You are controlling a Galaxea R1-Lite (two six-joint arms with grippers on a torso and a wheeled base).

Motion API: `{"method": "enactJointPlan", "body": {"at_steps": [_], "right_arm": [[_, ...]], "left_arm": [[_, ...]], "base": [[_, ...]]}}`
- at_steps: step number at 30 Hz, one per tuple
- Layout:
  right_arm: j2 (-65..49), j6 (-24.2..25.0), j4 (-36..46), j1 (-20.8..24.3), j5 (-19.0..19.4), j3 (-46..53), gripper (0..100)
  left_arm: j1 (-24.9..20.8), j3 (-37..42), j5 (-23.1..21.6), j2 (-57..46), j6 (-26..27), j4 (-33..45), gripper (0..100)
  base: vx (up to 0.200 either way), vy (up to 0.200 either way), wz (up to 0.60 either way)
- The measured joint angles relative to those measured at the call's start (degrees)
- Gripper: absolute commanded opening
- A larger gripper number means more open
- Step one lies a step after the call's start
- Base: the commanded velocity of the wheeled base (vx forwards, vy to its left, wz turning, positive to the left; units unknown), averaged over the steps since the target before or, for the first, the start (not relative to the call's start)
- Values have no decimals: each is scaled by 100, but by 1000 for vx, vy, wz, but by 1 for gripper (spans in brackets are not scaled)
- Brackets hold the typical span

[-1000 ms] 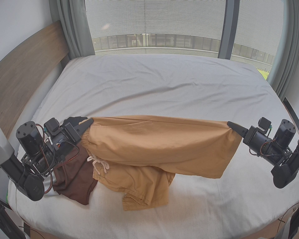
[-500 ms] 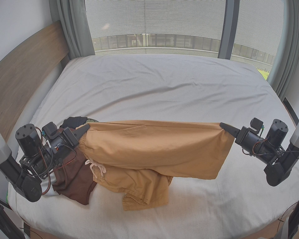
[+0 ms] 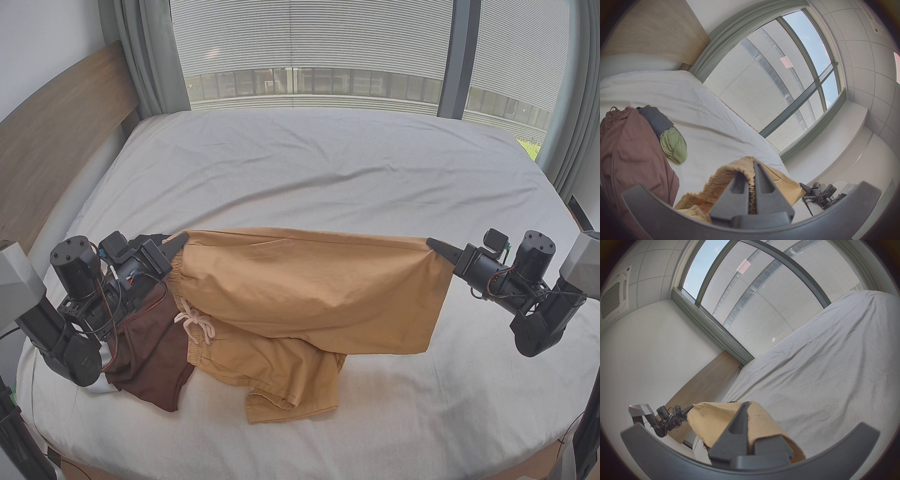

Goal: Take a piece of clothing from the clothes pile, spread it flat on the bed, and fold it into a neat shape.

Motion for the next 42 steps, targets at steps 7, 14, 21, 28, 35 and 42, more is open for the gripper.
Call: {"method": "enactJointPlan", "body": {"at_steps": [7,14,21,28,35,42], "right_arm": [[212,0,233,-89,0,-421,0],[429,16,261,-188,1,-772,0],[800,29,272,-201,-95,-1172,0],[1095,183,315,-183,-179,-1673,0],[1240,289,505,-193,-188,-2068,0],[1463,293,773,-207,-190,-2577,0]], "left_arm": [[-52,-435,34,395,-18,-115,0],[-118,-896,124,784,-51,-161,0],[-122,-1274,138,1120,-55,-183,0],[-107,-1803,145,1459,-63,-128,0],[-101,-2285,236,1855,-63,-101,0],[-68,-2699,351,2217,-66,-99,0]], "base": [[0,0,0],[0,0,0],[0,0,0],[0,0,0],[0,0,0],[0,0,0]]}}
